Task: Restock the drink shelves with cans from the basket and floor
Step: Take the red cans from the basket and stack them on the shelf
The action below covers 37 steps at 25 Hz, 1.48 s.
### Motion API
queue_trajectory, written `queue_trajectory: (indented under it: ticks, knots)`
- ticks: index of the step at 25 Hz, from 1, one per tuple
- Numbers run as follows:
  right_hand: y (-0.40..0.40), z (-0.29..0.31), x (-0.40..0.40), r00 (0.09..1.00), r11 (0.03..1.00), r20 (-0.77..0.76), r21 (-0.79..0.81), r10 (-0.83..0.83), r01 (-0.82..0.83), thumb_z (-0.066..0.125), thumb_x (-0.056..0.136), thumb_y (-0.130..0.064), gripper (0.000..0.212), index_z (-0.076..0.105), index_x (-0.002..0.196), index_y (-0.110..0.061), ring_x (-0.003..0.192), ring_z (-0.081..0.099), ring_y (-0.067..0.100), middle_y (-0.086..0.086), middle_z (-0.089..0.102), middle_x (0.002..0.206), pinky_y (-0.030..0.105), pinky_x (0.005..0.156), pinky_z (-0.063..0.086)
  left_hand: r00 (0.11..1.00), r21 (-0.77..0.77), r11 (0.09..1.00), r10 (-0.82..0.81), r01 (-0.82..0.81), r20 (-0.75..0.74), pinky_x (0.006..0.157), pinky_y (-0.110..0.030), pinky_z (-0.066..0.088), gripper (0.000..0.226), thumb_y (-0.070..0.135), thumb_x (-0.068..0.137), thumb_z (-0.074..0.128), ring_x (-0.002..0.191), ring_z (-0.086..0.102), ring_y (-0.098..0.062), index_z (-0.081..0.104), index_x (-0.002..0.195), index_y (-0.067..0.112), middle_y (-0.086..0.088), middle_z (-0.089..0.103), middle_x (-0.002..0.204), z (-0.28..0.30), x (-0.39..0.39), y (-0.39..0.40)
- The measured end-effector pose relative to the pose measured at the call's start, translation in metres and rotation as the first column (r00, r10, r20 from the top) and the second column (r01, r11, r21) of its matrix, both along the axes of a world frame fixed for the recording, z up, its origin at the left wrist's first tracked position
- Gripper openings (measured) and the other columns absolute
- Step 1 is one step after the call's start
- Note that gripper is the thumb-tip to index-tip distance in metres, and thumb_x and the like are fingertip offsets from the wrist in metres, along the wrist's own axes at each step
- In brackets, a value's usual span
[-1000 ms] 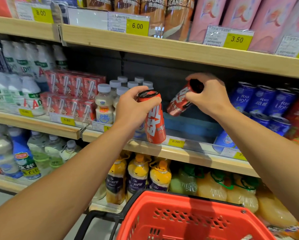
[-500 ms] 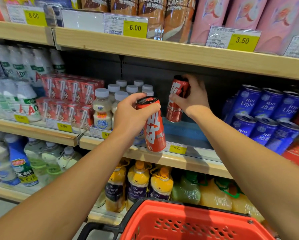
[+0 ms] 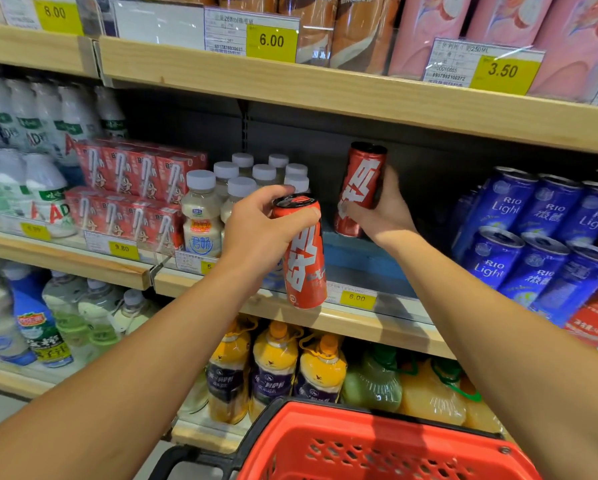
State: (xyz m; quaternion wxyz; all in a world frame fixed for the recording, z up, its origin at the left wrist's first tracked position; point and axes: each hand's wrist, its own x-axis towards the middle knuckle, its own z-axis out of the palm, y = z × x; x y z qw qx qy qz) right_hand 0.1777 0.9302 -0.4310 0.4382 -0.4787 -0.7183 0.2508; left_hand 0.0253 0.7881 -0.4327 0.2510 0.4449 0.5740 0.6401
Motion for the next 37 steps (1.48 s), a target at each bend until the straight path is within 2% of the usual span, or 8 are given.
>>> queue_trajectory:
  ticks: [2, 5, 9, 16, 19, 24, 28, 37]
  knots:
    - [0.001, -0.011, -0.005, 0.996, 0.998, 0.053, -0.001, -0.065, 0.065, 0.081, 0.074, -0.03, 0.09, 0.026, 0.144, -0.024, 0.126, 0.051, 0.024, 0.002, 0.05, 0.141, 0.04, 0.102, 0.043, 1.0, -0.004, 1.0, -0.003, 0.003, 0.0, 0.085, -0.038, 0.058, 0.052, 0.036, 0.075, 0.079, 0.101, 0.064, -0.011, 0.062, 0.124, 0.028, 0.008, 0.064, 0.114, 0.001, 0.001, 0.0]
    - [0.003, -0.021, -0.011, 0.983, 0.988, 0.106, -0.029, -0.149, 0.152, 0.083, 0.071, -0.033, 0.085, 0.031, 0.138, -0.021, 0.119, 0.057, 0.029, 0.005, 0.056, 0.134, 0.043, 0.097, 0.048, 1.0, -0.002, 1.0, -0.003, 0.003, -0.001, 0.082, -0.034, 0.058, 0.052, 0.036, 0.076, 0.078, 0.099, 0.064, -0.008, 0.062, 0.124, 0.028, 0.01, 0.064, 0.112, 0.002, 0.0, 0.0]
    - [0.008, -0.017, -0.014, 0.997, 0.997, 0.043, -0.027, -0.067, 0.068, 0.082, 0.074, -0.027, 0.076, 0.036, 0.134, -0.017, 0.118, 0.057, 0.025, 0.004, 0.058, 0.132, 0.034, 0.093, 0.045, 1.0, 0.01, 1.0, -0.014, 0.014, -0.013, 0.073, -0.023, 0.055, 0.051, 0.034, 0.078, 0.077, 0.093, 0.063, -0.003, 0.061, 0.125, 0.027, 0.014, 0.063, 0.108, 0.003, -0.002, -0.001]
    - [0.018, -0.019, -0.021, 0.991, 0.992, 0.087, -0.082, 0.1, -0.092, 0.074, 0.084, -0.021, 0.073, 0.029, 0.141, -0.02, 0.127, 0.051, 0.022, 0.001, 0.052, 0.139, 0.039, 0.103, 0.041, 0.999, 0.027, 1.0, -0.012, 0.013, -0.043, 0.07, -0.02, 0.054, 0.051, 0.034, 0.079, 0.077, 0.094, 0.063, -0.004, 0.061, 0.127, 0.026, 0.013, 0.063, 0.108, 0.001, -0.003, 0.001]
    - [0.022, -0.016, -0.018, 0.983, 0.987, 0.128, -0.107, 0.13, -0.117, 0.074, 0.084, -0.021, 0.072, 0.028, 0.139, -0.019, 0.126, 0.051, 0.02, 0.0, 0.052, 0.137, 0.031, 0.096, 0.04, 0.999, 0.026, 1.0, -0.013, 0.015, -0.046, 0.069, -0.018, 0.053, 0.05, 0.034, 0.079, 0.076, 0.094, 0.063, -0.004, 0.061, 0.127, 0.026, 0.014, 0.063, 0.108, 0.001, -0.002, 0.001]
    - [0.017, -0.021, -0.017, 0.981, 0.996, 0.184, -0.078, 0.063, -0.049, 0.072, 0.086, -0.027, 0.063, 0.035, 0.137, -0.019, 0.127, 0.052, 0.024, 0.001, 0.054, 0.139, 0.039, 0.103, 0.042, 0.999, 0.033, 0.999, -0.015, 0.016, -0.039, 0.073, -0.022, 0.055, 0.048, 0.033, 0.079, 0.077, 0.096, 0.062, -0.003, 0.061, 0.124, 0.029, 0.014, 0.063, 0.109, 0.0, -0.001, -0.001]
    - [0.01, -0.021, -0.015, 0.977, 0.997, 0.204, -0.065, 0.054, -0.042, 0.073, 0.085, -0.03, 0.061, 0.038, 0.134, -0.02, 0.125, 0.054, 0.023, 0.001, 0.055, 0.138, 0.039, 0.102, 0.043, 1.0, 0.03, 0.999, -0.012, 0.012, -0.028, 0.077, -0.027, 0.056, 0.047, 0.033, 0.079, 0.077, 0.099, 0.062, -0.007, 0.061, 0.123, 0.029, 0.01, 0.062, 0.112, -0.002, 0.0, -0.001]
    - [-0.002, -0.019, -0.015, 0.981, 0.997, 0.189, -0.07, 0.052, -0.04, 0.073, 0.085, -0.031, 0.064, 0.038, 0.137, -0.021, 0.126, 0.053, 0.023, 0.0, 0.054, 0.139, 0.04, 0.102, 0.044, 1.0, 0.016, 1.0, -0.008, 0.008, -0.009, 0.074, -0.026, 0.056, 0.047, 0.033, 0.079, 0.076, 0.093, 0.062, -0.004, 0.06, 0.123, 0.028, 0.016, 0.06, 0.104, 0.0, 0.003, -0.002]
